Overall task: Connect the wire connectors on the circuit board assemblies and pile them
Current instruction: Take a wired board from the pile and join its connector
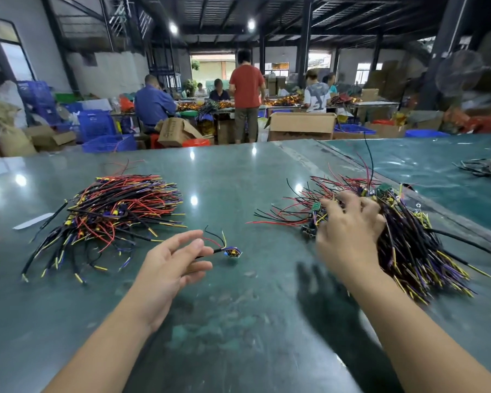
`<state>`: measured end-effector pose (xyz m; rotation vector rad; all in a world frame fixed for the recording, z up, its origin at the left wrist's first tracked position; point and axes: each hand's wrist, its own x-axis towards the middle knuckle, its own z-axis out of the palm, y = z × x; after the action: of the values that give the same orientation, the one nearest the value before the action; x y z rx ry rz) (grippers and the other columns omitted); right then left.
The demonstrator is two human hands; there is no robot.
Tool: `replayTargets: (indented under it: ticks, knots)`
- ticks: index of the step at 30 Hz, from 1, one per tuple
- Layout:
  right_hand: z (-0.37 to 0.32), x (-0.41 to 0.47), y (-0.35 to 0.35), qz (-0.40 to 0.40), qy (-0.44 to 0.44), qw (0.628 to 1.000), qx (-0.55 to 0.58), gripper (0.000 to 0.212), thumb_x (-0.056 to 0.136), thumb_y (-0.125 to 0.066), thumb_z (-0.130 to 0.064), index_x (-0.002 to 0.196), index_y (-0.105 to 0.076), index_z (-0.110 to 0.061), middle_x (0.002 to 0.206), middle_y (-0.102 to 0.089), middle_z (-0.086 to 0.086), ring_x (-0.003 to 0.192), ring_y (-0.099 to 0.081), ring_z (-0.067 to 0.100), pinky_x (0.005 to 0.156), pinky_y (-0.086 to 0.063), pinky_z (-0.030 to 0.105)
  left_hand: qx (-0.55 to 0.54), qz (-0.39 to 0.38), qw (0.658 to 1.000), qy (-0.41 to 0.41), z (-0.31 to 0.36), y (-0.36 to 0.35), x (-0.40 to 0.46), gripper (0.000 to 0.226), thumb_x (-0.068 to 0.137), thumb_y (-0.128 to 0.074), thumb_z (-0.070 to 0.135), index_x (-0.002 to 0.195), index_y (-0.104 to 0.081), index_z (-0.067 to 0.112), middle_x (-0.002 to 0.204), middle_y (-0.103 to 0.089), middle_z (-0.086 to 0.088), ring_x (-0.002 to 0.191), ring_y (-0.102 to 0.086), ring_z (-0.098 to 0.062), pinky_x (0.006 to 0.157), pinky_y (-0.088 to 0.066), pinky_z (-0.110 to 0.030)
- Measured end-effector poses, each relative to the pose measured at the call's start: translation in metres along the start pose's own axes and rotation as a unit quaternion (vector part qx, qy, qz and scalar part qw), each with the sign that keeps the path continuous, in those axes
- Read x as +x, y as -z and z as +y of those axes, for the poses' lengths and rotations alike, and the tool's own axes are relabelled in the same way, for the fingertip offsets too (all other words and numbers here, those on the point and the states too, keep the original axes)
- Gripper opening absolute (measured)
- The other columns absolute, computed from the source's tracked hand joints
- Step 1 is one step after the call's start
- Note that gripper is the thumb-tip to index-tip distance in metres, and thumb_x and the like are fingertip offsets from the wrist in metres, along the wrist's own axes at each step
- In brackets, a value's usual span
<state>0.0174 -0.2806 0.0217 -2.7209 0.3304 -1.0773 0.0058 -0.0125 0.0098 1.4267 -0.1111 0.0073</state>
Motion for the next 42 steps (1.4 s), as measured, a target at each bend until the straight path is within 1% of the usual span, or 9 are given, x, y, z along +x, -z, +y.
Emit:
replayTargets:
  ticks: [5,11,17,20,27,29,32,36,42]
  knots:
    - [-0.037,-0.026,-0.018,-0.137,0.194,0.960,0.147,0.038,0.085,-0.061,-0.015,0.123,-0.062,-0.017,0.137,-0.051,0.008,0.124,-0.038,0.037,0.101,-0.032,0.044,0.090,0.060,0.994,-0.028,-0.007,0.000,0.005,0.016,0.092,-0.058,0.007,0.095,-0.066,0.020,0.080,-0.072,-0.003,0.063,-0.065,-0.009,0.061,-0.053,-0.018]
    - [-0.062,-0.045,-0.041,-0.314,0.289,0.899,0.100,0.054,0.100,-0.029,-0.043,0.150,-0.008,-0.037,0.160,0.003,-0.011,0.145,0.003,0.019,0.114,-0.009,0.039,0.205,0.024,0.977,-0.054,-0.011,-0.009,0.003,0.019,0.089,-0.060,0.002,0.089,-0.067,0.020,0.083,-0.072,-0.004,0.064,-0.065,-0.006,0.064,-0.049,-0.015]
    - [-0.060,-0.037,-0.038,-0.297,0.312,0.894,0.123,0.049,0.099,-0.037,-0.041,0.146,-0.031,-0.029,0.155,-0.026,-0.012,0.141,-0.018,0.013,0.110,-0.016,0.029,0.178,-0.041,0.982,-0.041,-0.005,-0.017,-0.007,0.017,0.089,-0.061,0.008,0.088,-0.070,0.022,0.087,-0.073,-0.005,0.073,-0.066,-0.005,0.065,-0.050,-0.017]
    - [-0.063,-0.033,-0.034,-0.239,0.286,0.912,0.172,0.030,0.093,-0.053,-0.031,0.121,-0.056,-0.021,0.121,-0.058,-0.002,0.114,-0.051,0.021,0.094,-0.038,0.033,0.176,-0.084,0.980,-0.028,-0.003,-0.019,-0.012,0.015,0.090,-0.060,0.010,0.091,-0.070,0.021,0.086,-0.074,-0.001,0.074,-0.066,-0.006,0.068,-0.051,-0.020]
    - [-0.057,-0.033,-0.036,-0.201,0.109,0.939,0.255,0.013,0.086,-0.062,-0.016,0.095,-0.071,-0.020,0.093,-0.061,-0.005,0.083,-0.060,0.013,0.077,-0.045,0.025,0.167,-0.151,0.974,-0.010,-0.002,-0.017,-0.017,0.017,0.090,-0.059,0.005,0.095,-0.070,0.016,0.087,-0.073,0.001,0.083,-0.067,-0.011,0.079,-0.053,-0.025]
    - [-0.055,-0.032,-0.036,-0.187,0.034,0.925,0.330,0.011,0.085,-0.064,-0.014,0.086,-0.070,-0.023,0.081,-0.062,-0.012,0.070,-0.056,-0.001,0.065,-0.040,0.008,0.190,-0.138,0.972,-0.019,-0.003,-0.015,-0.016,0.019,0.090,-0.059,0.005,0.092,-0.072,0.019,0.090,-0.074,0.002,0.092,-0.068,-0.010,0.085,-0.050,-0.023]
    - [-0.058,-0.034,-0.030,-0.196,-0.061,0.858,0.471,0.015,0.086,-0.065,-0.011,0.079,-0.067,-0.024,0.070,-0.066,-0.014,0.064,-0.056,-0.006,0.060,-0.040,0.006,0.194,-0.091,0.977,-0.026,-0.005,-0.013,-0.012,0.016,0.090,-0.060,0.009,0.092,-0.073,0.019,0.091,-0.075,0.002,0.095,-0.067,-0.010,0.087,-0.049,-0.021]
    - [-0.068,-0.039,-0.018,-0.232,-0.040,0.777,0.584,0.019,0.088,-0.063,-0.005,0.081,-0.062,-0.022,0.078,-0.066,-0.006,0.075,-0.058,0.012,0.073,-0.046,0.026,0.173,-0.036,0.984,-0.038,-0.008,-0.015,-0.007,0.021,0.080,-0.072,0.024,0.101,-0.071,0.020,0.097,-0.074,0.003,0.089,-0.066,-0.003,0.079,-0.050,-0.013]
    - [-0.076,-0.050,-0.015,-0.296,0.064,0.776,0.553,0.019,0.091,-0.058,-0.002,0.087,-0.054,-0.021,0.087,-0.064,0.019,0.069,-0.052,0.010,0.065,-0.039,0.020,0.121,-0.049,0.990,-0.049,-0.008,-0.017,-0.004,0.021,0.080,-0.072,0.005,0.094,-0.072,0.021,0.091,-0.074,0.001,0.081,-0.067,-0.011,0.085,-0.053,-0.032]
